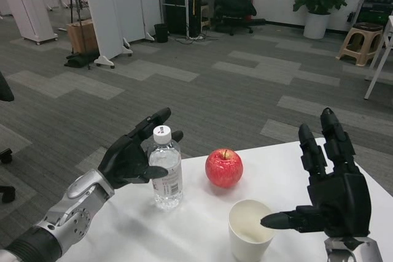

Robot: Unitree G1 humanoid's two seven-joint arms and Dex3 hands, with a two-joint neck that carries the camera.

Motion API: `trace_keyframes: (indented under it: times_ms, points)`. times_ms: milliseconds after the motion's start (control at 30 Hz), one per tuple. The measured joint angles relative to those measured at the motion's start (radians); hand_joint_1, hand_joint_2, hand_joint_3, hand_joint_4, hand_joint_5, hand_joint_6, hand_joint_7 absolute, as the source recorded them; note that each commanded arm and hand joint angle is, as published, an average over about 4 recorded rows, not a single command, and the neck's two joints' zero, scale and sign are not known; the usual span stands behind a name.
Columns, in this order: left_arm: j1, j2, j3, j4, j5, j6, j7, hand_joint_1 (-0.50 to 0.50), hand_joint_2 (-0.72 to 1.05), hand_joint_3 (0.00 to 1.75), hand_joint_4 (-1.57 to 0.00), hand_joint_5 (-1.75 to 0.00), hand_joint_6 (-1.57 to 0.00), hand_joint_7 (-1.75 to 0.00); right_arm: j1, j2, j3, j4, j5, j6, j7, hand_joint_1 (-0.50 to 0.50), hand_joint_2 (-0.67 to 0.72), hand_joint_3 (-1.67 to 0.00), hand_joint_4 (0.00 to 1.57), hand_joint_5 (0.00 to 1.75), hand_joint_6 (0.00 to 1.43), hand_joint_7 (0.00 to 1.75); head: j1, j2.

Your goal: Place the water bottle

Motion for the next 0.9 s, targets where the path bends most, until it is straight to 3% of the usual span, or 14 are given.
trace_keyframes:
  times_ms: [100,200,567,900]
  points:
    - [0.001,0.001,0.021,-0.030,-0.009,0.005,0.013,-0.48,-0.55,0.09,0.00,-0.31,0.00,0.00,0.000,0.000,0.000,0.000,0.000,0.000,0.000,-0.46,-0.13,0.00,0.00,0.00,0.00,0.00,0.002,0.003]
    - [0.002,0.001,0.054,-0.056,-0.011,0.016,0.030,-0.48,-0.68,0.09,0.00,-0.31,0.00,0.00,0.000,0.000,0.000,0.000,0.000,0.000,0.000,-0.44,-0.10,0.00,0.00,0.00,0.00,0.00,0.002,0.004]
    - [0.003,0.001,0.193,-0.088,-0.017,0.038,0.062,-0.48,-0.72,0.09,0.00,-0.31,0.00,0.00,-0.001,0.000,-0.001,0.000,0.000,0.000,0.010,-0.43,-0.10,0.00,0.00,0.00,0.00,0.00,0.014,0.034]
    - [-0.020,-0.001,0.298,-0.098,0.016,0.056,0.066,-0.48,-0.72,0.09,0.00,-0.31,0.00,0.00,-0.001,0.001,-0.001,0.000,0.000,0.000,0.017,-0.45,-0.10,0.00,0.00,0.00,0.00,0.00,0.035,0.165]
